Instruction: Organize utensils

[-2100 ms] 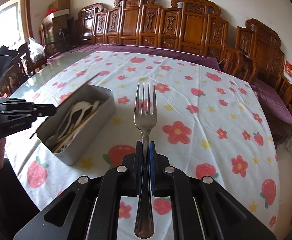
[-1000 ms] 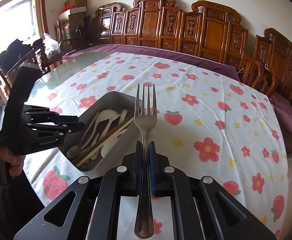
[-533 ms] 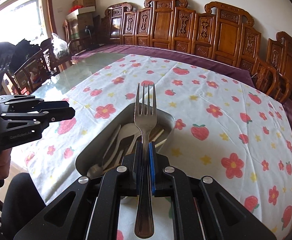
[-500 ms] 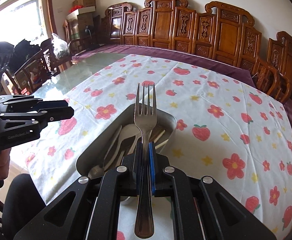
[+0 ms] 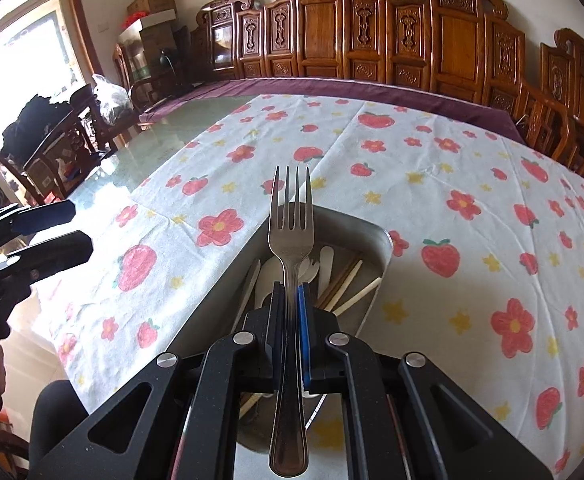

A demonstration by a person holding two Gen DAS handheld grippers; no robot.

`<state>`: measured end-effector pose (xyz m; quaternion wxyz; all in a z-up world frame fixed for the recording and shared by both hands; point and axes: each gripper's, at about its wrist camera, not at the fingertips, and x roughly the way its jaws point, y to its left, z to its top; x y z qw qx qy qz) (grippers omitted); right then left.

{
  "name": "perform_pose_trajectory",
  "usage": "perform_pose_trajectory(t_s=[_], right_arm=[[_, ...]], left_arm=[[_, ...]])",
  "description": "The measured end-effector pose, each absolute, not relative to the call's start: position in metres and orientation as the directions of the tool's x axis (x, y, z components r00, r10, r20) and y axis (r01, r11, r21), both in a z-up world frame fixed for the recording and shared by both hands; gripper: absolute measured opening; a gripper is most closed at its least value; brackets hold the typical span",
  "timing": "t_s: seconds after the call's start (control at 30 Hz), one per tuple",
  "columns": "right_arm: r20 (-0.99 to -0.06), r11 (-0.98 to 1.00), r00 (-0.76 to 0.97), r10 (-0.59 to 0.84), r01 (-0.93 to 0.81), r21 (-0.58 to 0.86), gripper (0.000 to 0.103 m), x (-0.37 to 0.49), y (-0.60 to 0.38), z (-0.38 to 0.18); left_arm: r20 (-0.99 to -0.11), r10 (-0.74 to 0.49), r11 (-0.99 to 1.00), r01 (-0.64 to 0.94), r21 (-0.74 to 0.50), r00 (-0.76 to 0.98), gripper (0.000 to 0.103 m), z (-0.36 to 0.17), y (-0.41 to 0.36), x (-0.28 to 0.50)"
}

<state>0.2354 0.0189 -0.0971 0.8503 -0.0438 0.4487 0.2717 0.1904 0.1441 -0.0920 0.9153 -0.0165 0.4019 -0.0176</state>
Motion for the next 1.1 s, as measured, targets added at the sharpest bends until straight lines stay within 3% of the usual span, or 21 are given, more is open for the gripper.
perform_pose_trajectory(t_s=[0.63, 1.1], right_arm=[[-0.853, 0.896, 0.382, 0.355, -0.401, 0.192, 0.008, 0.269, 0.045, -0.159], [-0.808, 0.867, 0.412, 0.422, -0.445, 0.225, 0.010, 0.255, 0.038, -0.141]], left_arm=[[-0.764, -0.012, 0.999, -0.022, -0.034, 0.646, 0.073, -0.110, 0.168, 0.191], [-0.769, -0.014, 0.999, -0.015, -0.030, 0.639, 0.073, -0.114, 0.160, 0.190]])
